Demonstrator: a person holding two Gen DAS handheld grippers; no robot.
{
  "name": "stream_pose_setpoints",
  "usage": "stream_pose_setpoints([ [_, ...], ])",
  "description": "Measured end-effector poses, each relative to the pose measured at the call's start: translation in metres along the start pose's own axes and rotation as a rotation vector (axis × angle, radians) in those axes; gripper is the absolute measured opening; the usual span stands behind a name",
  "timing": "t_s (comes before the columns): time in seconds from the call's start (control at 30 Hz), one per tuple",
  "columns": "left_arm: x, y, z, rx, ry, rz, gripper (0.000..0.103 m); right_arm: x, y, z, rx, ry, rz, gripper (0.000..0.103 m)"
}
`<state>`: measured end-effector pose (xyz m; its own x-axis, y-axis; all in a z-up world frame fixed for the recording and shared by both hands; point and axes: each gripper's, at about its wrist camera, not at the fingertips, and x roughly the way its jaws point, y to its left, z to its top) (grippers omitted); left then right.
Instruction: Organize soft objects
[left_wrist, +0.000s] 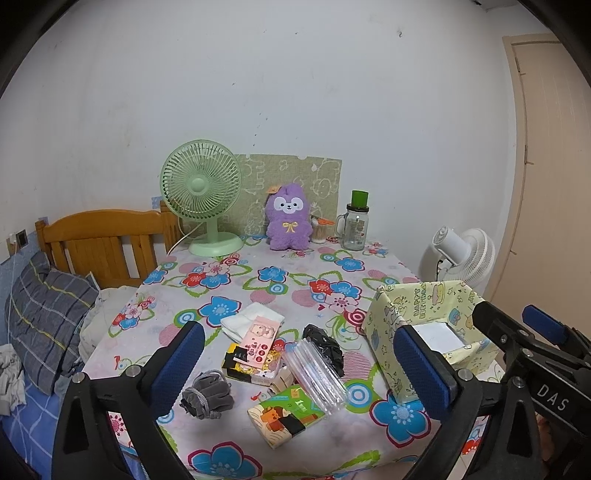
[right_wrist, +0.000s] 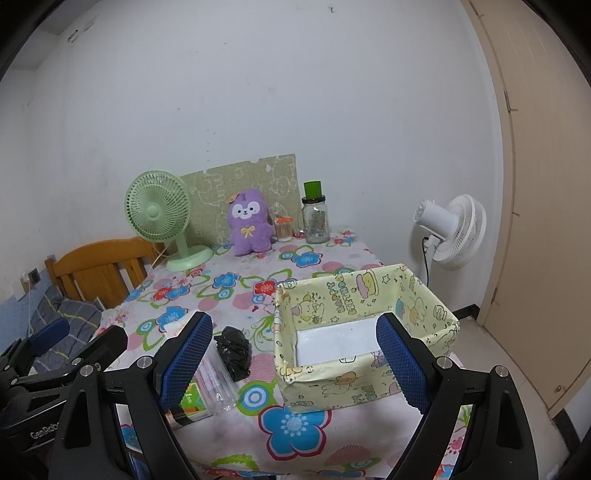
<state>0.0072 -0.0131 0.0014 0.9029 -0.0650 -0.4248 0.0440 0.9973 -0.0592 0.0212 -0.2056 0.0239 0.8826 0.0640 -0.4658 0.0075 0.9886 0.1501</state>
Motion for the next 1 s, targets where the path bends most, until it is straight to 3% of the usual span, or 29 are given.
stream_pose_setpoints([
  [0.5,-0.001,0.001,-0.001,0.000,0.004,-0.001,0.103,0.000,0.004,0.000,-0.007,0.005,-0.005,0.092],
  [1.0,0.032,0.042,-0.010,-0.010,0.068,0.020,0.102,0.035,0.033,-0.006,0.022,0.047,0.024,0.092],
])
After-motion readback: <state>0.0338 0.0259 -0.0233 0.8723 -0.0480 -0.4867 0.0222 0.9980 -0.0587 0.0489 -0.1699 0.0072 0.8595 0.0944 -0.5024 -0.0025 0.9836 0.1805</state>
